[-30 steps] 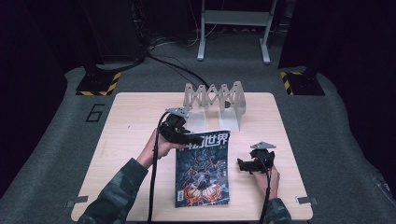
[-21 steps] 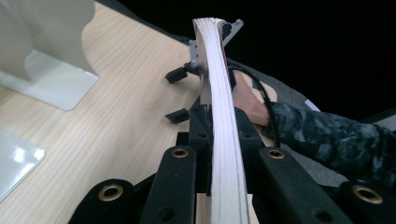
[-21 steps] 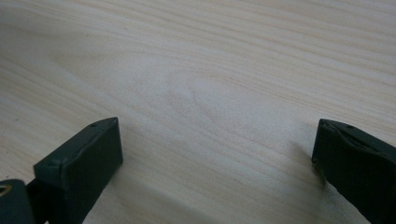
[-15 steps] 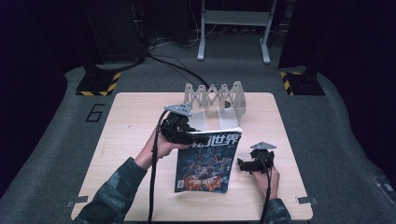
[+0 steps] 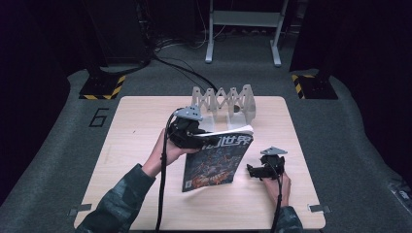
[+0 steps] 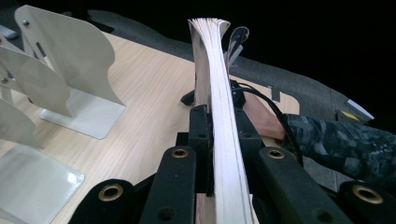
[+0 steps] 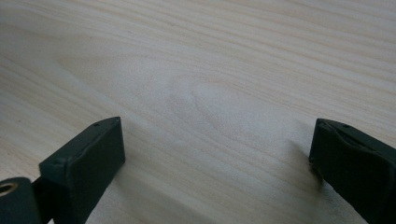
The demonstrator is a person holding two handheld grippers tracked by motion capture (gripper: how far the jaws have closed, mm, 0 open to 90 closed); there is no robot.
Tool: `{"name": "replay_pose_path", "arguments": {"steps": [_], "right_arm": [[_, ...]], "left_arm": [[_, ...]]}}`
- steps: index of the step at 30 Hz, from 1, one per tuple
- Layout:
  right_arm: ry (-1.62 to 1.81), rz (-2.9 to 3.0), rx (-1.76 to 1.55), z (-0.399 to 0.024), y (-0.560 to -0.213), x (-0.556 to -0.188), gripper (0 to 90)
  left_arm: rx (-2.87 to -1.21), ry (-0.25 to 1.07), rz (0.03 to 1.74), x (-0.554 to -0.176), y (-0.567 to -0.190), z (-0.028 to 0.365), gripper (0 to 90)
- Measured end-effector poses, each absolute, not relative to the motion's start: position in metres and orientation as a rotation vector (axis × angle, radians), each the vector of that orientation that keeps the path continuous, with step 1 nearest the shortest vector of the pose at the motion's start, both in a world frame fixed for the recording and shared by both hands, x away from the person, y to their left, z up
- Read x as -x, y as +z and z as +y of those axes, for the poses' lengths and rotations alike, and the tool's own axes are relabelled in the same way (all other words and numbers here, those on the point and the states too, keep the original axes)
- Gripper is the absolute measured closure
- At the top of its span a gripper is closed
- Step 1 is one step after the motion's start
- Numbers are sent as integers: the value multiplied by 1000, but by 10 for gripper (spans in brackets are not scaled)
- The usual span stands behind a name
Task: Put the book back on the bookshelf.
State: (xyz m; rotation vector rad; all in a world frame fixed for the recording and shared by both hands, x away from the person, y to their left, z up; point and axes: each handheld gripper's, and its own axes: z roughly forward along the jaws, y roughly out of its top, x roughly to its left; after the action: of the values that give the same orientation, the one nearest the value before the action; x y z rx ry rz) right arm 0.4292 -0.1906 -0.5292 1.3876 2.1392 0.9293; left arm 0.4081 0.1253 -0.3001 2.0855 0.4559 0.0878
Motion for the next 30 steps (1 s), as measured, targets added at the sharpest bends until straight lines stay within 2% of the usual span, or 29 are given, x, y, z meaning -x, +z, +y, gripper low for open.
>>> {"name": "replay_pose_path", "arguments": {"steps": [30], "right_arm": [[941, 2147, -1365, -192, -529, -429, 54]], "left_arm": [[-1993, 350, 648, -417, -281, 152, 822]]}}
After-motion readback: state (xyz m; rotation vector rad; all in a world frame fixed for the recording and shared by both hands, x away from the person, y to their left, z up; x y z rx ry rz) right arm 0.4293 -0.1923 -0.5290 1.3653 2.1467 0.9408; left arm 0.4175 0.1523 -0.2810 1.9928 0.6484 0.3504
